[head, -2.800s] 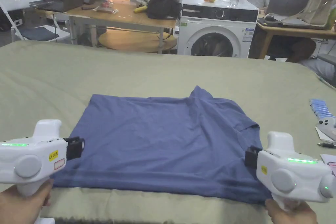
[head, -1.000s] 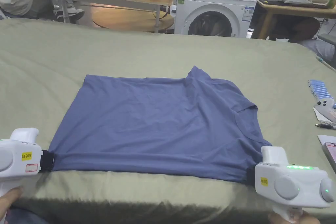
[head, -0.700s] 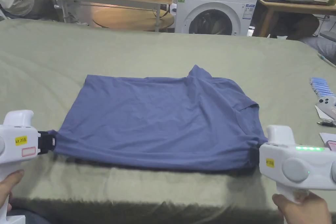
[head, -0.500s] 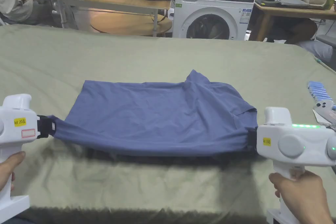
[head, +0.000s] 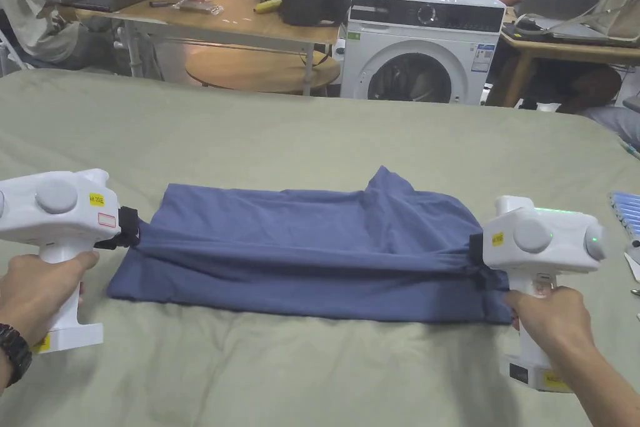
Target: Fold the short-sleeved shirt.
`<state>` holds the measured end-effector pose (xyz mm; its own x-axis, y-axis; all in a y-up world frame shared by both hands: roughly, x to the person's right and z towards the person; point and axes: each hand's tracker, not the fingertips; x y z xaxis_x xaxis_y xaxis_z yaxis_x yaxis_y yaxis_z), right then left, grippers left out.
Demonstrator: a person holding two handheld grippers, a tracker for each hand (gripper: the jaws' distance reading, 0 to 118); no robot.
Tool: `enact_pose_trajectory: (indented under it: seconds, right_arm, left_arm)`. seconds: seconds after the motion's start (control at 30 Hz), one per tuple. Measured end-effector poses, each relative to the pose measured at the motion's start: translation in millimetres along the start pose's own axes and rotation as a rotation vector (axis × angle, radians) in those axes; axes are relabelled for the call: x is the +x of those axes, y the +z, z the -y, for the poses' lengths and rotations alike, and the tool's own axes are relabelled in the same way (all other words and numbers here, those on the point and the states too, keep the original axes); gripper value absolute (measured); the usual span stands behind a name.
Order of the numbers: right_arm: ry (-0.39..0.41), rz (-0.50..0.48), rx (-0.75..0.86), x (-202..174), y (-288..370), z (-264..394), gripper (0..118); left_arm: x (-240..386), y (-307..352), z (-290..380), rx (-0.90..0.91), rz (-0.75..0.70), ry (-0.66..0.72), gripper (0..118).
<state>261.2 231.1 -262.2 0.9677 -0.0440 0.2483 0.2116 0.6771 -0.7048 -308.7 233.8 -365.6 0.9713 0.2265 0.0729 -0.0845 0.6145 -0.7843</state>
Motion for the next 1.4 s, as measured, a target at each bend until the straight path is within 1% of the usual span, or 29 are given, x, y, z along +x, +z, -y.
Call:
enact_pose_trajectory:
  seconds: [0.13,0.23,0.3,0.33,0.4,0.43,0.47,0.5,0.53,0.6,0.67,0.7,0.73,0.77,0.83,0.93,1.0,1.1,1.17,1.27,1.37,1.4]
  right_arm:
    - [0.005,0.005,-0.06,-1.7,-24.6,-7.2,4]
    - [0.092,0.032,-0.069,-7.4,-35.8,-6.6,7]
    - [0.121,0.041,-0.041,-8.5,-38.8,-7.2,17]
    - [0.124,0.054,-0.02,-8.7,-38.0,-9.3,25]
    - [0.093,0.079,0.041,-8.5,-28.6,-10.6,31]
    - [0.08,0.083,0.076,-8.8,-20.7,-8.6,36]
    - [0.071,0.073,0.107,-9.8,-12.0,-5.3,46]
    - [0.072,0.066,0.128,-11.9,-5.1,-4.3,51]
    - [0.082,0.062,0.136,-14.7,2.1,-0.6,51]
    - [0.089,0.047,0.165,-20.8,15.8,9.5,51]
    - [0.079,0.036,0.21,-28.7,29.1,20.4,48]
    - [0.071,0.035,0.228,-32.7,35.7,26.8,40]
    - [0.056,0.039,0.261,-37.1,42.6,33.6,26]
    - [0.047,0.044,0.289,-41.6,46.6,39.4,8]
    - [0.029,0.043,0.324,-49.1,57.7,51.7,0]
    - [-0.013,0.02,0.347,-55.4,69.2,67.4,0]
    - [-0.006,0.023,0.358,-61.4,75.4,74.4,0]
    - [0.015,0.023,0.371,-67.9,82.1,81.4,0]
    - [0.034,0.023,0.369,-70.2,82.4,82.5,0]
    - [0.063,0.025,0.36,-72.2,81.3,83.8,0]
    - [0.069,0.029,0.342,-70.8,77.7,85.7,0]
    - [0.072,0.032,0.333,-69.8,76.0,86.5,0]
  left_arm:
    - [3.5,-22.3,-8.6,-0.028,-0.023,-0.018,4]
    - [5.8,-31.5,-14.2,-0.053,-0.027,-0.038,4]
    - [7.7,-32.5,-16.6,-0.048,-0.032,-0.037,4]
    - [7.7,-33.8,-17.9,-0.053,-0.03,-0.034,6]
    - [8.7,-32.5,-17.1,-0.066,-0.034,-0.026,29]
    - [9.6,-28.3,-14.2,-0.059,-0.034,-0.026,36]
    - [10.3,-22.3,-11.5,-0.033,-0.027,-0.034,36]
    - [11.5,-16.4,-8.7,-0.011,-0.012,-0.042,39]
    - [12.9,-9.6,-6.4,0.015,-0.003,-0.044,44]
    - [17.9,5.7,4.3,0.058,0.025,-0.052,45]
    - [23.9,20.8,16.5,0.106,0.049,-0.081,45]
    - [28.1,29.2,26.6,0.154,0.061,-0.105,45]
    - [32.6,37.2,36.0,0.184,0.053,-0.13,44]
    - [36.8,45.5,47.3,0.213,0.047,-0.149,36]
    - [38.7,55.1,62.5,0.279,0.034,-0.158,0]
    - [42.9,67.4,82.7,0.304,0.021,-0.152,0]
    - [42.1,73.3,90.9,0.297,0.032,-0.164,0]
    - [38.4,74.0,88.7,0.271,-0.011,-0.172,0]
    - [27.8,67.0,77.4,0.195,-0.002,-0.159,0]
    - [10.8,49.6,54.2,0.106,0.003,-0.094,0]
    - [2.8,30.0,29.7,0.007,-0.017,-0.091,0]
    - [0.3,20.8,21.7,-0.052,-0.02,-0.09,0]
